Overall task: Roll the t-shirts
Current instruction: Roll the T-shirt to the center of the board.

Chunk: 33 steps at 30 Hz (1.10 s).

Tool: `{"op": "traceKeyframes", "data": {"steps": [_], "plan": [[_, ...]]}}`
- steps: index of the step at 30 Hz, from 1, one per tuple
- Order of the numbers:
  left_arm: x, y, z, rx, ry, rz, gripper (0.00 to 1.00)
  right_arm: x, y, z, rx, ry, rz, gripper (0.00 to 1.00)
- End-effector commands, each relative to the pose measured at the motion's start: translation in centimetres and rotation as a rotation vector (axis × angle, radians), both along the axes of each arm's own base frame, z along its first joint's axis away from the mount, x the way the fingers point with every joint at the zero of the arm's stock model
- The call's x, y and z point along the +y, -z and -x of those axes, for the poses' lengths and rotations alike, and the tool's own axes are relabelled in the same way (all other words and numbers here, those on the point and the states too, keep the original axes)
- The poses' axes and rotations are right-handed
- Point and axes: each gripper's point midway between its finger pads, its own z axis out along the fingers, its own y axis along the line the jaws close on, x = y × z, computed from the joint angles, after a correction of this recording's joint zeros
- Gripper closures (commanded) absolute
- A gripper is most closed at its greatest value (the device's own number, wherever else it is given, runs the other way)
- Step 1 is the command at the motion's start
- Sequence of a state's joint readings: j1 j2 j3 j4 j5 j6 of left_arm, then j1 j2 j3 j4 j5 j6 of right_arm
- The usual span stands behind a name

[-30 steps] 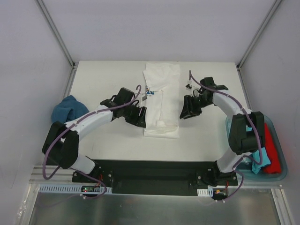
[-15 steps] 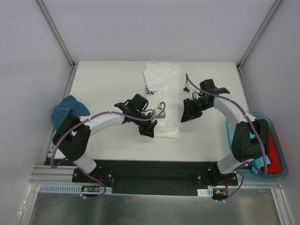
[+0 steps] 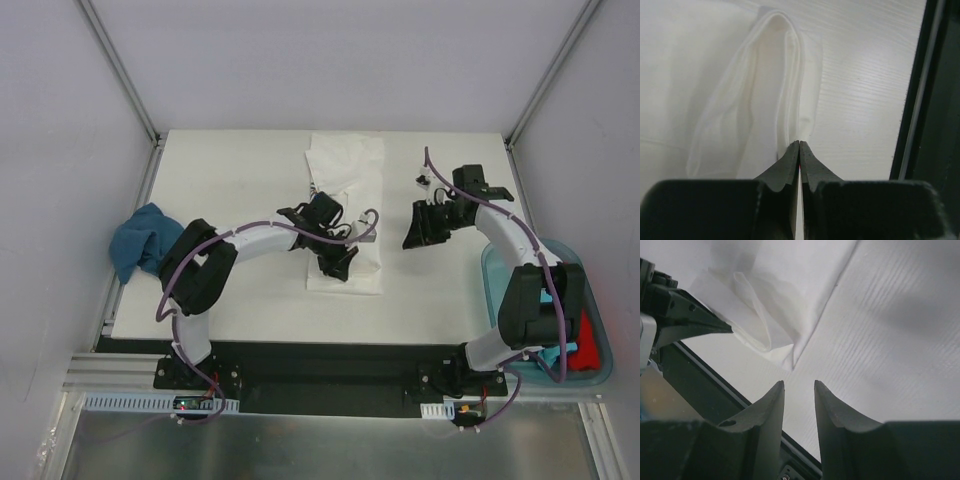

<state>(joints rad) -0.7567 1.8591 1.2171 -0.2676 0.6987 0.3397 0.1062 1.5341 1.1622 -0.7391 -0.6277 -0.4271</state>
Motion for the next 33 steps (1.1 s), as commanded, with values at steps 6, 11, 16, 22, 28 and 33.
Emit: {"op": "traceKeyframes", "data": {"steps": [6,11,16,22,28,33], "plan": [[0.9,-6.0,-13.3,-0.25,-0.229,0.063,0.93,-2.0,-3.0,-3.4,-0.117,0.067,0.007,0.65],[2.1,-11.4,-10.4,-0.314,-0.119,0.178,0.69,-2.5,-3.8,-3.4,-0.173,0.012,0.04,0.62],[5.8,-8.2,-3.2,-0.543,0.183,0.141,0.48,-4.8,-5.1,-4.4,-0.346,-0.031,0.189,0.47],[7.3,-3.7,0.4,-0.637,0.398,0.095,0.4,-6.4,-11.8,-7.8,-0.783,0.051,0.321,0.29],[6.5,-0.4,0.7,-0.689,0.453,0.056,0.39,-4.2,-11.9,-6.3,-0.793,-0.041,0.307,0.29],[6.3,1.9,0.0,-0.675,0.451,-0.005,0.43,-3.7,-9.2,-4.1,-0.764,-0.103,0.315,0.29]]}}
